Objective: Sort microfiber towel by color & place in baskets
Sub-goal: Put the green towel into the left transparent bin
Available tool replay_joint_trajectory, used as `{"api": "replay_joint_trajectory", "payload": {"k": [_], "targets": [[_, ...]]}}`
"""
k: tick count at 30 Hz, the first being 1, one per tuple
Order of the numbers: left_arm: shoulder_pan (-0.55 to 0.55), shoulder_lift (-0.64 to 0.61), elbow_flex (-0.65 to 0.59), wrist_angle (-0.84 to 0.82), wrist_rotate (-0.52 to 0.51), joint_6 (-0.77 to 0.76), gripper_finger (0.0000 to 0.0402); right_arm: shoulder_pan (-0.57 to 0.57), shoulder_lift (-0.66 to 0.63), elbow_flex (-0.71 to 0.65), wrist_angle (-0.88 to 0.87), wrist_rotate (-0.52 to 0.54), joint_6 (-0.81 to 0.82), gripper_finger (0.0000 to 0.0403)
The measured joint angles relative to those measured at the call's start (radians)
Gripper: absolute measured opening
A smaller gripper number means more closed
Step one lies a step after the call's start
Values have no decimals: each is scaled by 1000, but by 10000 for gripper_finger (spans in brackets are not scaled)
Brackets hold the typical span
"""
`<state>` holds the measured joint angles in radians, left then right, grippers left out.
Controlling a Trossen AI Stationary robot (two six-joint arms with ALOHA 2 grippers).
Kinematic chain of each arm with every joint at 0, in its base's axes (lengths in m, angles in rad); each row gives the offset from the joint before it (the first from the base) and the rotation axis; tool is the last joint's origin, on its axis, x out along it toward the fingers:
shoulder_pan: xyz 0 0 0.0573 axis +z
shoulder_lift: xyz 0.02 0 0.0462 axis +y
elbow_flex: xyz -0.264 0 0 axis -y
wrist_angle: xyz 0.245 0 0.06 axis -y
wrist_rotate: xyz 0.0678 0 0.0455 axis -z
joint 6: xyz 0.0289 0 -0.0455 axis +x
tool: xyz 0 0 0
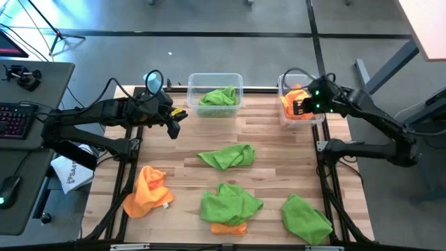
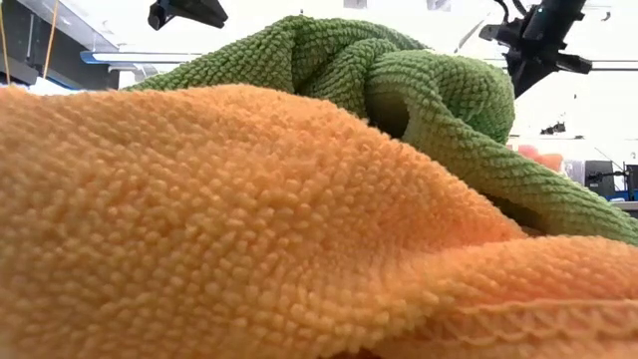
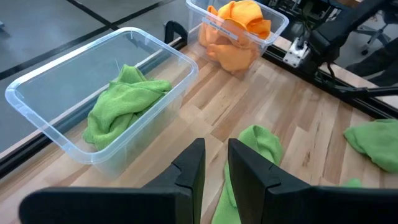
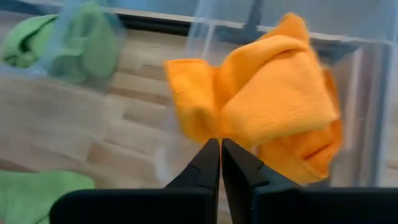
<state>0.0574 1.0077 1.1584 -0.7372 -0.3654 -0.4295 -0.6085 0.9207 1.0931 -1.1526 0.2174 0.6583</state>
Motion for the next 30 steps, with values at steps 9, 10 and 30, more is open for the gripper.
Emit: {"api": "replay_joint_trajectory", "payload": {"k": [9, 10, 30], "targets": [[0, 0, 0, 0, 39, 35, 57, 417, 9, 0, 47, 194, 185, 1], [0, 0, 0, 0, 47, 49, 57, 455, 9, 0, 55, 204, 190, 1], [-80, -28, 2, -91, 177, 177, 57, 775, 482, -1, 752, 140, -166, 0]]}}
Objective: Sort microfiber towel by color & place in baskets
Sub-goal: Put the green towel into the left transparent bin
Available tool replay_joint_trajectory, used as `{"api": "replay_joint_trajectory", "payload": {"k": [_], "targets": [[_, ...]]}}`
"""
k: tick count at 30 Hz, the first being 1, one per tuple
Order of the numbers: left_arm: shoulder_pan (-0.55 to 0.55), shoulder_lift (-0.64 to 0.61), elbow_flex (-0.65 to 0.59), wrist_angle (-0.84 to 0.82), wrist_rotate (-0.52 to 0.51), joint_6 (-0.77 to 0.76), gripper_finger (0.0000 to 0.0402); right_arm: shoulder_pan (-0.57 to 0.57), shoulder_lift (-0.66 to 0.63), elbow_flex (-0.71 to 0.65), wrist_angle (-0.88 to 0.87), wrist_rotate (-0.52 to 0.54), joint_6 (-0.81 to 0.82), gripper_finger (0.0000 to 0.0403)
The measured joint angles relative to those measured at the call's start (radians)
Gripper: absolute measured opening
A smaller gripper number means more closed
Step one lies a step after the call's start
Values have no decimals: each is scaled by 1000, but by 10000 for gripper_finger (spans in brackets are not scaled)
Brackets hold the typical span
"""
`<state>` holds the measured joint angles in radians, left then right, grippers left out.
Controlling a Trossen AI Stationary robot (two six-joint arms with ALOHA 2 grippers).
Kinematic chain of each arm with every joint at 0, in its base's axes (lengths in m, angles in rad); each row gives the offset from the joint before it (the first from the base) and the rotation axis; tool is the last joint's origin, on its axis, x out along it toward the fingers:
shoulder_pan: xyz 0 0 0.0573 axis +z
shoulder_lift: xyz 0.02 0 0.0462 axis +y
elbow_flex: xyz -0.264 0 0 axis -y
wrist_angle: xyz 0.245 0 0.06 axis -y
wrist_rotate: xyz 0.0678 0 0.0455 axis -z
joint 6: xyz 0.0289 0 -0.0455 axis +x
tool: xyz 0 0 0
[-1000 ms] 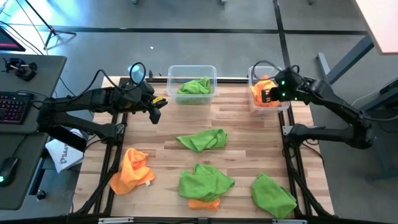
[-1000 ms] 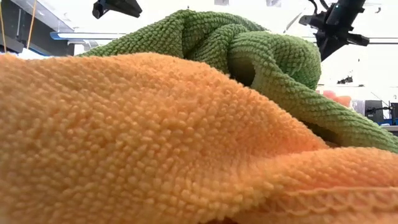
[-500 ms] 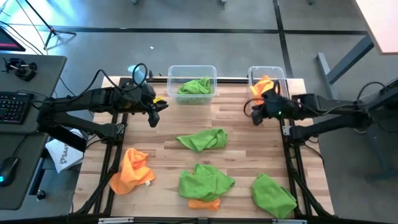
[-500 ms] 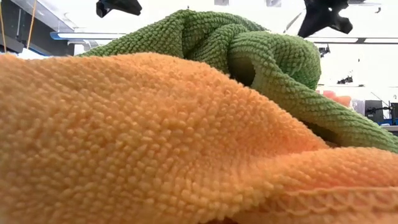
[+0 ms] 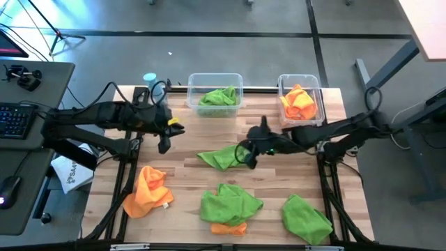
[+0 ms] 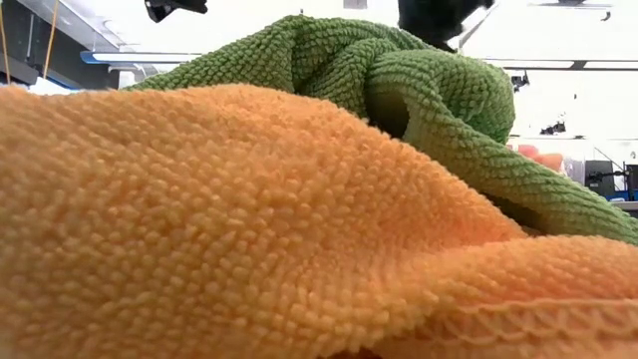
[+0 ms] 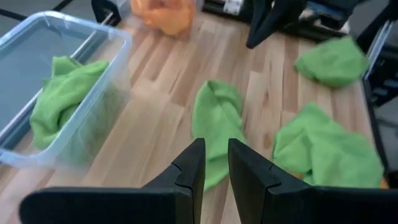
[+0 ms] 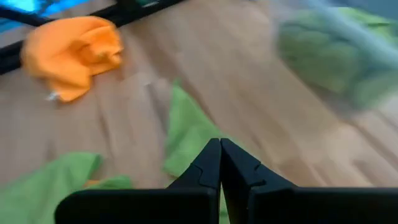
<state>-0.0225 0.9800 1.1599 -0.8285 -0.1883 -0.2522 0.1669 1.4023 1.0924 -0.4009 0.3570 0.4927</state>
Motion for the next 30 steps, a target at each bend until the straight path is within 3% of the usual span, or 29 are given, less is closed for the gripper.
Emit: {"api": "replay_joint_trajectory", "payload": {"k": [5, 10, 17, 23, 30], "targets": [[-73, -21, -2, -30, -59, -20, 57, -47, 99, 46, -5, -82, -14, 0], [-126, -28, -2, -37, -84, -56, 57, -96, 215, 154, -111, -165, -145, 6], [-189, -37, -15, -40, -88, -47, 57, -142, 410, 389, -341, -223, -305, 65], [-241, -119, -164, 39, -122, -90, 57, -148, 552, 519, -488, -263, -426, 111], [-278, -241, -329, 184, -128, -164, 57, -139, 638, 478, -487, -362, -475, 119]]}}
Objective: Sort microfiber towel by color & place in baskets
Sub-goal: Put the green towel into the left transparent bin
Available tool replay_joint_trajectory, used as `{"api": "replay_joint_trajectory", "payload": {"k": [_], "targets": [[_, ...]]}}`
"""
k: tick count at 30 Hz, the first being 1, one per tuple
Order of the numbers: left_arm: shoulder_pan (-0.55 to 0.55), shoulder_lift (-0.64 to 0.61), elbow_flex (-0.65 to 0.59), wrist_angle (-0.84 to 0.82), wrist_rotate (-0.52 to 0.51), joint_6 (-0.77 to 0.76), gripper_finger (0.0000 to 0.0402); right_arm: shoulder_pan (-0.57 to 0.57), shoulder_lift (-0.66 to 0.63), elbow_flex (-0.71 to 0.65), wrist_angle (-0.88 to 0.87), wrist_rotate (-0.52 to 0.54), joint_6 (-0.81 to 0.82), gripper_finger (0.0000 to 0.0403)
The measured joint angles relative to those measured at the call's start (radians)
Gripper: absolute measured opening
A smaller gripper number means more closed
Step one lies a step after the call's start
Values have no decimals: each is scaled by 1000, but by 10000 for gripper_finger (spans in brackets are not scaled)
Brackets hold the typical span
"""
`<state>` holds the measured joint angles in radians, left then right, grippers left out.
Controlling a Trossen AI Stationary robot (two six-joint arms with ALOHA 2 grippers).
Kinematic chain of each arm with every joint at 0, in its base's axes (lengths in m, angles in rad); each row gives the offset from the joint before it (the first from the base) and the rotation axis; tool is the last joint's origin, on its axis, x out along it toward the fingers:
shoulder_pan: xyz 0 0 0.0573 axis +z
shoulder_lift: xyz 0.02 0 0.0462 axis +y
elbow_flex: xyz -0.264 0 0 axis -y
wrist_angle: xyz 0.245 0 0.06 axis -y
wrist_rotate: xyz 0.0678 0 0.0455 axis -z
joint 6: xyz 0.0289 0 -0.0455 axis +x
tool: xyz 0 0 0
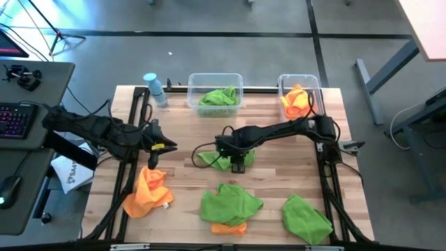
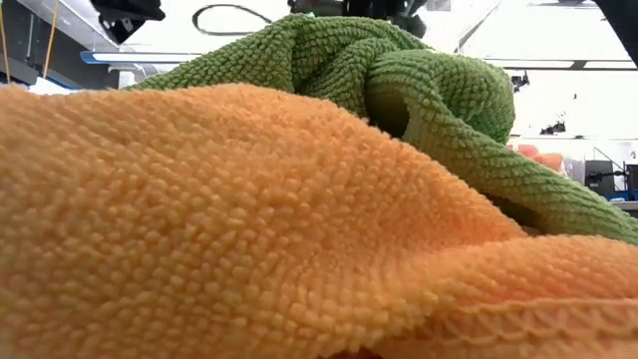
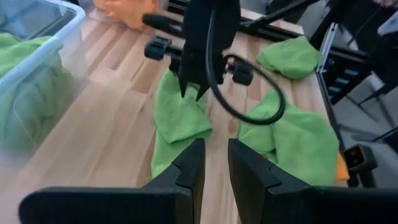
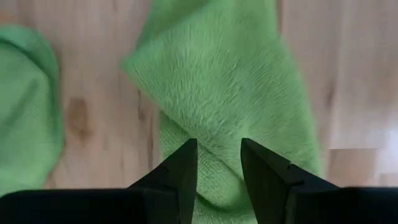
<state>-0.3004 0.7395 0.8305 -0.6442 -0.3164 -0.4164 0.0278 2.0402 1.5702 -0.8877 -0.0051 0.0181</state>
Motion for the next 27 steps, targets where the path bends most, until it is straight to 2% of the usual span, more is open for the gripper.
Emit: {"api": "replay_joint_trajectory", "payload": {"k": [7, 16, 19, 23, 27], "targets": [[-15, -69, -50, 15, -13, -27, 57, 0, 11, -106, 98, 0, 0, 119], [-14, -87, -51, 15, -52, -19, 57, 0, 1, -249, 302, 28, 30, 117], [-14, -87, -51, 15, -55, -19, 57, -1, 2, -255, 290, 27, 34, 92], [-14, -87, -51, 15, -55, -18, 57, 1, 7, -201, 205, 29, 64, 21], [-14, -87, -51, 15, -55, -17, 57, -1, 18, -99, 56, 65, 71, 16]]}}
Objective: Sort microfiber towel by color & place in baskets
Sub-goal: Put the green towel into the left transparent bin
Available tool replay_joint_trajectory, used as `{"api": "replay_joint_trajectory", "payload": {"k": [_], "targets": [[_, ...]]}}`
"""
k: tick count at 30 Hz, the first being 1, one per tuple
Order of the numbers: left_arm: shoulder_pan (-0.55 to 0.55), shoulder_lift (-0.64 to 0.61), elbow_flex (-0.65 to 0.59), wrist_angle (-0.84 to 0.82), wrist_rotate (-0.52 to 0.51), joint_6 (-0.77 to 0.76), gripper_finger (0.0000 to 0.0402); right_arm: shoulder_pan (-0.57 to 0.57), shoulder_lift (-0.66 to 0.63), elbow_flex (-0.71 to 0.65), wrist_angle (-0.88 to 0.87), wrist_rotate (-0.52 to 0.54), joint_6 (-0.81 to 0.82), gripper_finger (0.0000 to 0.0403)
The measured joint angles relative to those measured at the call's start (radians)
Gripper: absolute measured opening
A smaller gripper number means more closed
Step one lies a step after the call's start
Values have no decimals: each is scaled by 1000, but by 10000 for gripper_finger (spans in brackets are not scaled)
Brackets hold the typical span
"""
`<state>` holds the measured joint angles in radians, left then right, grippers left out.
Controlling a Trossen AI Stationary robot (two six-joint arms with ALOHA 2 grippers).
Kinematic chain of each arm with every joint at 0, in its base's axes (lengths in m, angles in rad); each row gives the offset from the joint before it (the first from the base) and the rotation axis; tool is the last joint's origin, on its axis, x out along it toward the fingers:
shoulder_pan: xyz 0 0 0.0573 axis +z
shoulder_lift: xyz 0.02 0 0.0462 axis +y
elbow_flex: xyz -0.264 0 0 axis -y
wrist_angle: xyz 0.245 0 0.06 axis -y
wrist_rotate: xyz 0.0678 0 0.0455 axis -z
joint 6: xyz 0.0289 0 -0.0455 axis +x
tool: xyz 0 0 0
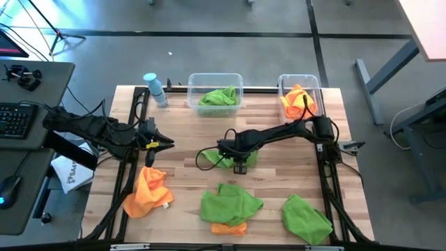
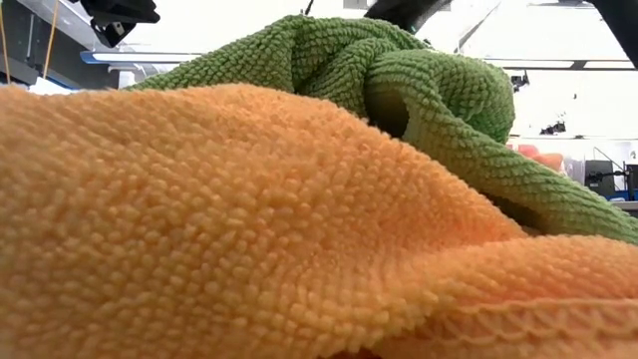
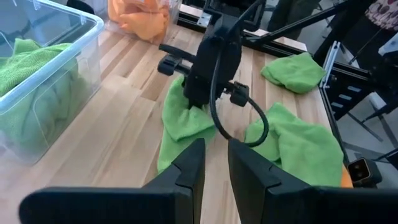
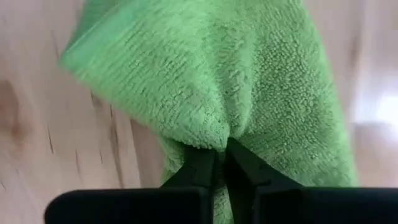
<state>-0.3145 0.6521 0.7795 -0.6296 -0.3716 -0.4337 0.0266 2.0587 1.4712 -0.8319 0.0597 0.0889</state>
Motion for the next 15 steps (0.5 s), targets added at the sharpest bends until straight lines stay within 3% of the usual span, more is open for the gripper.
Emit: {"api": "replay_joint_trajectory", "payload": {"k": [8, 15], "targets": [[0, 2, 0, 2, -8, 91, 57, -19, -34, 315, -323, 131, -96, 4], [0, 8, 0, 24, -15, 96, 57, -97, -157, 474, -345, 247, -204, 2]]}}
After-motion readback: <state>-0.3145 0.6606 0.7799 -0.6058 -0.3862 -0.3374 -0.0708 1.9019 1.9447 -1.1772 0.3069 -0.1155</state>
